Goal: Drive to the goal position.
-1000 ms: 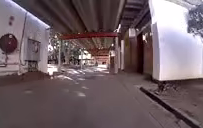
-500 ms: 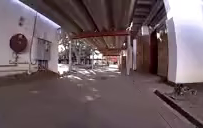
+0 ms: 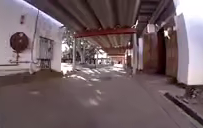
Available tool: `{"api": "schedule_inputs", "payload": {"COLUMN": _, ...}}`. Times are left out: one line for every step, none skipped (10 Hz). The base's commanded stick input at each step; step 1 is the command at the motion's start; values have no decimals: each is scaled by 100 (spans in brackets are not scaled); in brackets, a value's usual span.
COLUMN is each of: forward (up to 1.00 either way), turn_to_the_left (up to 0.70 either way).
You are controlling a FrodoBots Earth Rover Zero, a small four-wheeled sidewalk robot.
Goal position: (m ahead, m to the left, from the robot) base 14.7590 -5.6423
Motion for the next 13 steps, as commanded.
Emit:
{"api": "schedule_inputs", "payload": {"forward": 50, "turn_to_the_left": 0}}
{"api": "schedule_inputs", "payload": {"forward": 50, "turn_to_the_left": 0}}
{"api": "schedule_inputs", "payload": {"forward": 50, "turn_to_the_left": 0}}
{"api": "schedule_inputs", "payload": {"forward": 50, "turn_to_the_left": 0}}
{"api": "schedule_inputs", "payload": {"forward": 50, "turn_to_the_left": 0}}
{"api": "schedule_inputs", "payload": {"forward": 50, "turn_to_the_left": 0}}
{"api": "schedule_inputs", "payload": {"forward": 50, "turn_to_the_left": 0}}
{"api": "schedule_inputs", "payload": {"forward": 50, "turn_to_the_left": 0}}
{"api": "schedule_inputs", "payload": {"forward": 50, "turn_to_the_left": 0}}
{"api": "schedule_inputs", "payload": {"forward": 50, "turn_to_the_left": 0}}
{"api": "schedule_inputs", "payload": {"forward": 50, "turn_to_the_left": 0}}
{"api": "schedule_inputs", "payload": {"forward": 50, "turn_to_the_left": 0}}
{"api": "schedule_inputs", "payload": {"forward": 50, "turn_to_the_left": 0}}
